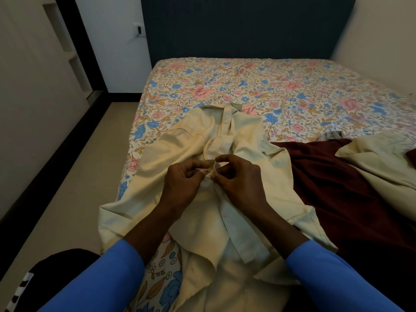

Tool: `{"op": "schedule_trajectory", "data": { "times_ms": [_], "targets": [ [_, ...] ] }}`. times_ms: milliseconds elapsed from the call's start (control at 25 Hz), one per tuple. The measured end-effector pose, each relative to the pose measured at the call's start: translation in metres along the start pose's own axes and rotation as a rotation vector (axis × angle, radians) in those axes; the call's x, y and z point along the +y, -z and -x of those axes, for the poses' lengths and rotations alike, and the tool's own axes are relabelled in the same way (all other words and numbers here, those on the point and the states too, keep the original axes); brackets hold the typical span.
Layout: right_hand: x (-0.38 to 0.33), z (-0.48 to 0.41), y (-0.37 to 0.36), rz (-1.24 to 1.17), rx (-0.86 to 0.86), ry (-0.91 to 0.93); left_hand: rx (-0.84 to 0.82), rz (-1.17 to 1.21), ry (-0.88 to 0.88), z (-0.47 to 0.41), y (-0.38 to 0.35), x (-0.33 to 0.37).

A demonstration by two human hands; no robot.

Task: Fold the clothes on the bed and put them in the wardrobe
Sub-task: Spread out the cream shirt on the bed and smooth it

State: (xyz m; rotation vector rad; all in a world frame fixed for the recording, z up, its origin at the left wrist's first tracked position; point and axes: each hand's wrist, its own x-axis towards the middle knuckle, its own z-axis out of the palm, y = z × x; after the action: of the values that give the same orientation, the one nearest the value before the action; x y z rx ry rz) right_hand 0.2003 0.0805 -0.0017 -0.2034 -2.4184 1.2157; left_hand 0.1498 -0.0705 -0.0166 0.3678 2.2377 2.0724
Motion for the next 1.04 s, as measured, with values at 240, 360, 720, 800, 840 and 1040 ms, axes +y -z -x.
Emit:
{"op": "schedule_trajectory", "data": {
  "times_ms": [240,360,720,800,840,1040],
  "targets": [
    [0.0,-0.004,0.001,-0.241,0.034,-0.312,-0.104,0.035,0.058,-0.005,0.001,-0.002],
    [0.003,-0.003,-0.002,-0.359,0.094,-0.398,-0.116,0.152,0.147,-0.005,-0.006,-0.01],
    [-0.013,-0.015,0.011,-0.94,-0.041,-0.535,-0.171,0.574,0.18,0.0,-0.022,-0.005],
    [-0.011,-0.017,0.013,-0.964,-0.097,-0.547,-0.183,0.638,0.251,0.001,-0.025,-0.001],
    [-0.011,-0.016,0.012,-0.908,-0.125,-0.531,-0.172,0.677,0.315,0.002,-0.027,0.001],
    [-0.005,-0.003,0.001,-0.605,-0.133,-0.216,-0.158,0.75,0.416,0.0,-0.027,-0.004]
  ]
}}
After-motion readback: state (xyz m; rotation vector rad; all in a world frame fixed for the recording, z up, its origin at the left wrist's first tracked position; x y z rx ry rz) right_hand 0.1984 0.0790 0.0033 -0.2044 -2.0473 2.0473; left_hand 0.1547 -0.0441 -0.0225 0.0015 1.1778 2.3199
